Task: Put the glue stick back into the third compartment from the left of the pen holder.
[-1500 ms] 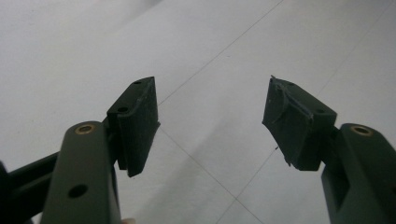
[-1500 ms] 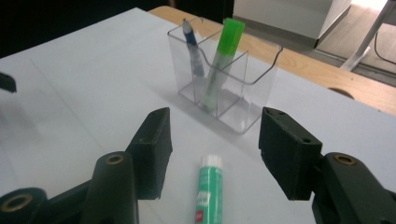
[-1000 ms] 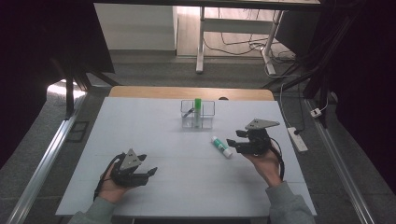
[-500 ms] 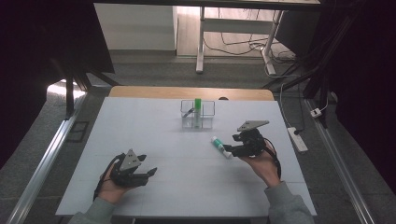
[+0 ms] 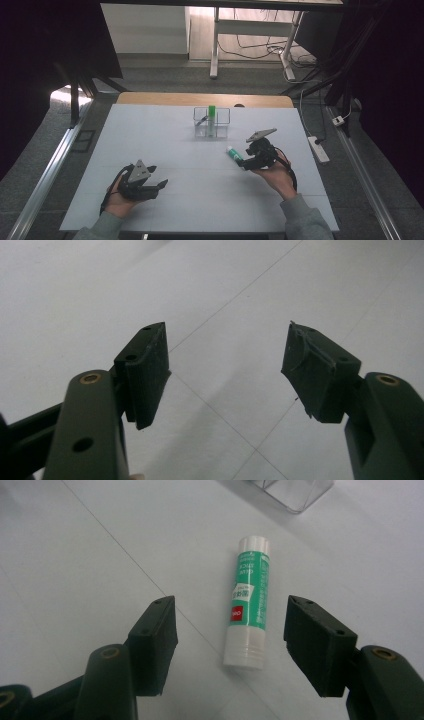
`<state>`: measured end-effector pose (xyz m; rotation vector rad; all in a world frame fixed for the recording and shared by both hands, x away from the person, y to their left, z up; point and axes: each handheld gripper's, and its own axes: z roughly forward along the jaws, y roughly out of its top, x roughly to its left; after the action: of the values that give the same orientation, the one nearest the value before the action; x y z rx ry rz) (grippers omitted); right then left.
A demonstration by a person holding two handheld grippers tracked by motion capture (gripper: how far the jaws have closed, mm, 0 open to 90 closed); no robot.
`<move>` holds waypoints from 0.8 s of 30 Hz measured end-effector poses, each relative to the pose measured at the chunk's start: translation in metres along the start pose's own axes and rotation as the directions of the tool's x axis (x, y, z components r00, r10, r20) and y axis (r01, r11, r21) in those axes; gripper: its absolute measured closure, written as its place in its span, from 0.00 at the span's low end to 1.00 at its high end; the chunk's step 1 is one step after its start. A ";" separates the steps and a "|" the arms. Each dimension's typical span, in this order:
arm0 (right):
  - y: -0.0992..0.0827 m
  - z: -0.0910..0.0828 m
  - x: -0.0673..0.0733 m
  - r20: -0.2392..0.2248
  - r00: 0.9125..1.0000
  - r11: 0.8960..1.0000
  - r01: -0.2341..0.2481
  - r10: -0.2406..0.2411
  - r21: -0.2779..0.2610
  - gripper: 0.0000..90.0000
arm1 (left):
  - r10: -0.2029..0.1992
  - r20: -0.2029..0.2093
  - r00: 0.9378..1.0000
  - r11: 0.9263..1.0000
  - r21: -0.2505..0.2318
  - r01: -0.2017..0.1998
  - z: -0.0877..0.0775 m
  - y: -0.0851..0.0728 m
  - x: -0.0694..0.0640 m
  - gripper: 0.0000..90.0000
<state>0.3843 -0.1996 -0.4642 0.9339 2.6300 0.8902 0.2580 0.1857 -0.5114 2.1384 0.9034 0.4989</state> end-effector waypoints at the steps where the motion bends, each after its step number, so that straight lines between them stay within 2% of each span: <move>1: 0.001 0.003 0.000 0.001 1.000 1.000 0.005 -0.005 0.010 0.42 | 0.001 0.000 1.000 1.000 0.000 -0.001 0.000 0.000 0.000 0.39; 6: 0.005 0.016 0.002 0.038 0.999 0.997 0.019 -0.021 0.068 0.42 | 0.006 0.000 1.000 1.000 0.007 -0.006 0.001 0.000 -0.001 0.39; 17: 0.003 0.042 -0.007 0.065 0.998 0.988 0.003 -0.013 0.152 0.45 | 0.007 -0.002 1.000 1.000 0.015 -0.007 0.003 0.000 0.000 0.39; 24: 0.004 0.050 -0.009 0.071 0.997 0.984 0.001 -0.014 0.178 0.66 | 0.012 -0.003 1.000 1.000 0.016 -0.012 0.003 0.000 -0.001 0.38</move>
<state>0.4118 -0.1791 -0.5020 0.9772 2.6825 0.6146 0.2596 0.1835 -0.5134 2.1588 0.8998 0.5022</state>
